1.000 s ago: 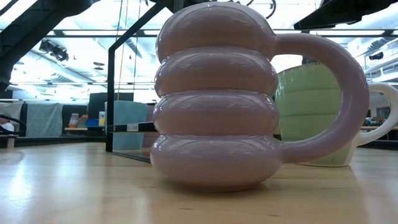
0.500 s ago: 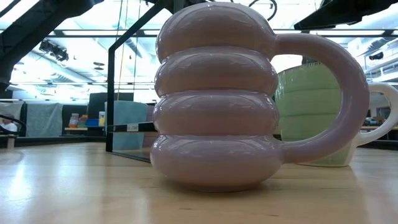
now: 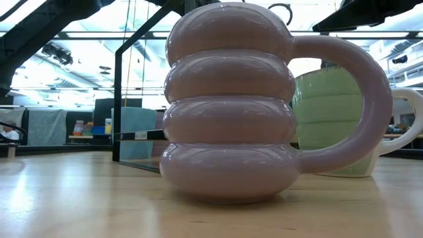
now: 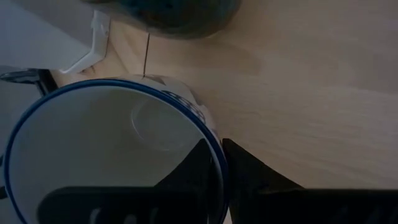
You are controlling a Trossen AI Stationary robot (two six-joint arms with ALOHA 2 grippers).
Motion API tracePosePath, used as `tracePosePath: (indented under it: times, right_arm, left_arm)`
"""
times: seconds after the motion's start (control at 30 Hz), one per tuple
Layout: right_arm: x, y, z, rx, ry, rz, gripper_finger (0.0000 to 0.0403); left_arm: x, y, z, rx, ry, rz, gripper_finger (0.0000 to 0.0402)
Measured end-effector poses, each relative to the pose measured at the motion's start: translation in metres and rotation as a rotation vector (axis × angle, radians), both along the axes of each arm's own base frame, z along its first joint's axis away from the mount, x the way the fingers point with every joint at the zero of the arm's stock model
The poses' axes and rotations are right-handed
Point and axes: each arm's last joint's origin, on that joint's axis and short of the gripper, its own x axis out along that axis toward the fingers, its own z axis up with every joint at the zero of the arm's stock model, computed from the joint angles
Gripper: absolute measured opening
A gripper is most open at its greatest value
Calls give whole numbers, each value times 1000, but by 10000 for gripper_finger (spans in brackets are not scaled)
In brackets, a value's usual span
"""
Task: Place coffee mugs
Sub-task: Put the blue patterned mug on the shelf
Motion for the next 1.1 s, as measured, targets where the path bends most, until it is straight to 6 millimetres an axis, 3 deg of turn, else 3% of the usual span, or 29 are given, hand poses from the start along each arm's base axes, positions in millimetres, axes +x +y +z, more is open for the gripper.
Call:
tracePosePath:
  times: [0.73,1.1]
  right_arm:
    - [0,0,0,0,0,0,210]
    - [0,0,0,0,1,1,210]
  left_arm:
    - [2,5,-8,-9,8,-3,36]
    - [3,5,-7,-7,-2,1,99]
